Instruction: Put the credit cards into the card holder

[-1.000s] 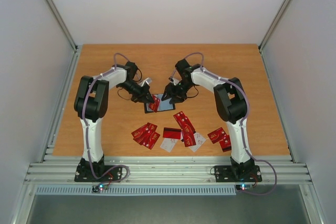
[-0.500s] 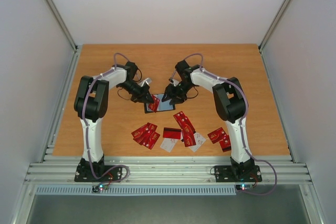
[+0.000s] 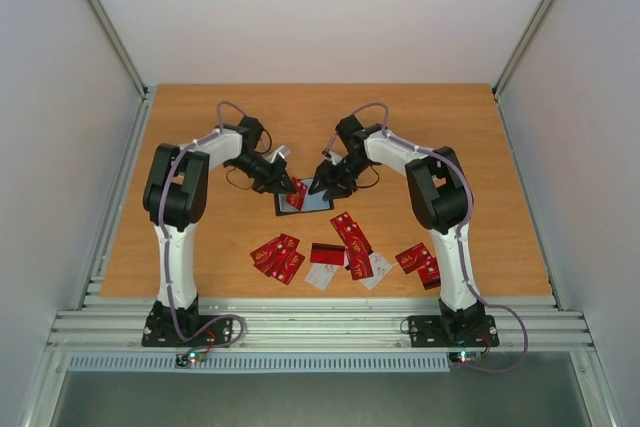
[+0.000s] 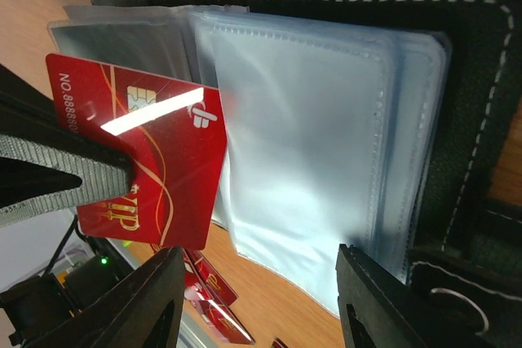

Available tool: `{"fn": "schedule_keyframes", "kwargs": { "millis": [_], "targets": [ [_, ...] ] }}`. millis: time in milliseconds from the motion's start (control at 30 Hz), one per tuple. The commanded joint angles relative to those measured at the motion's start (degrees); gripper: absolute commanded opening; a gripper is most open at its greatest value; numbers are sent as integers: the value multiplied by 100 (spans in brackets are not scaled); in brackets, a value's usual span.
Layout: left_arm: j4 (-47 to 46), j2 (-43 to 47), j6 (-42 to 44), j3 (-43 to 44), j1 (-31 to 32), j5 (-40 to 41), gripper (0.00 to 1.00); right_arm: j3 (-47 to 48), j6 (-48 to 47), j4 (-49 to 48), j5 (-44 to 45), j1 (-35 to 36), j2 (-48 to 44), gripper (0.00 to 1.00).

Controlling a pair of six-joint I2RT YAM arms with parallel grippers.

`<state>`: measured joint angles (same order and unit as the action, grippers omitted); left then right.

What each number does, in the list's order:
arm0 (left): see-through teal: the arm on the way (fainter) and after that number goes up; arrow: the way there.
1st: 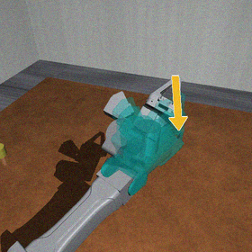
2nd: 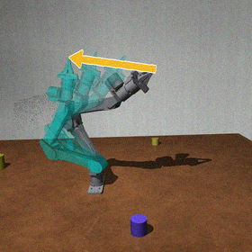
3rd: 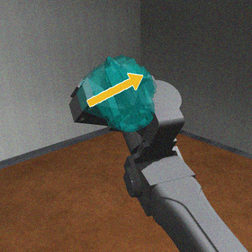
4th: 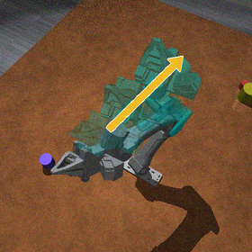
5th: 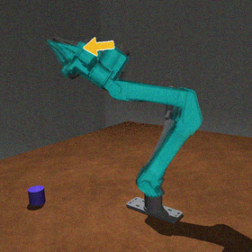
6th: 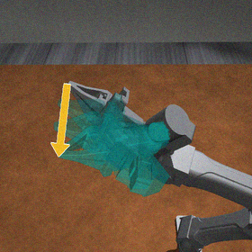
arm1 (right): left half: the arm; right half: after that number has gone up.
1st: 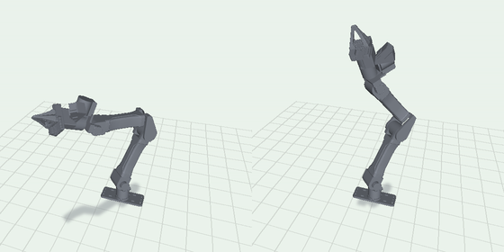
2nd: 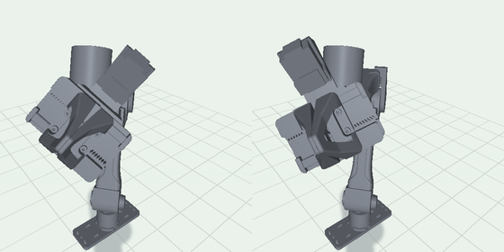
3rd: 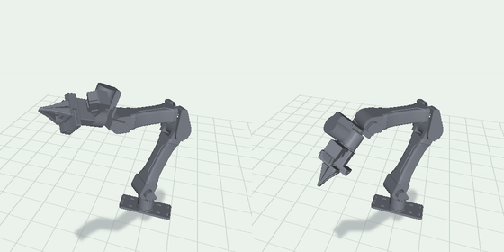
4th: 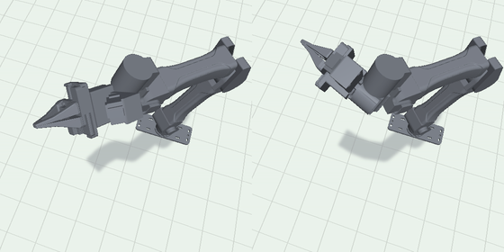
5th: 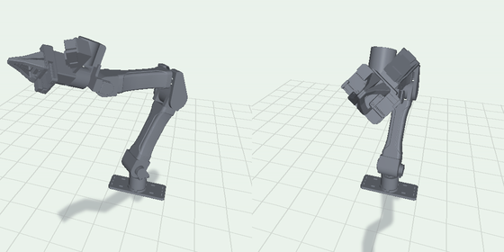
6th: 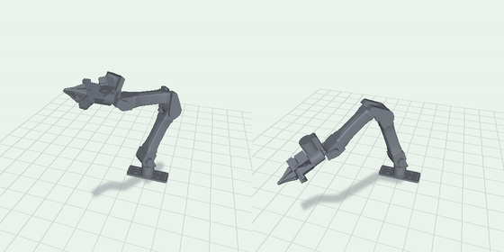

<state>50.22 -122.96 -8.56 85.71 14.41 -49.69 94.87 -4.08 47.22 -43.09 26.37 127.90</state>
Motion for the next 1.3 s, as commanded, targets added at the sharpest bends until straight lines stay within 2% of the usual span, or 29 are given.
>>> {"fn": "schedule_keyframes", "kwargs": {
  "millis": [0, 367, 800, 1267],
  "targets": [
    [-387, -213, -57, -40, -29, -177, 0, -103, -168, 171, 131, -70, 228, 52],
    [-586, -39, -82, -196, -33, 42, 0, -81, -238, 217, 16, -88, 270, 52],
    [-1704, -35, -662, -568, -33, -194, 0, -152, -348, 253, -89, -101, 294, 52],
    [-2729, 168, -1482, -1147, 69, -90, 0, -188, -285, 252, -199, -101, 166, 51]
  ]
}}
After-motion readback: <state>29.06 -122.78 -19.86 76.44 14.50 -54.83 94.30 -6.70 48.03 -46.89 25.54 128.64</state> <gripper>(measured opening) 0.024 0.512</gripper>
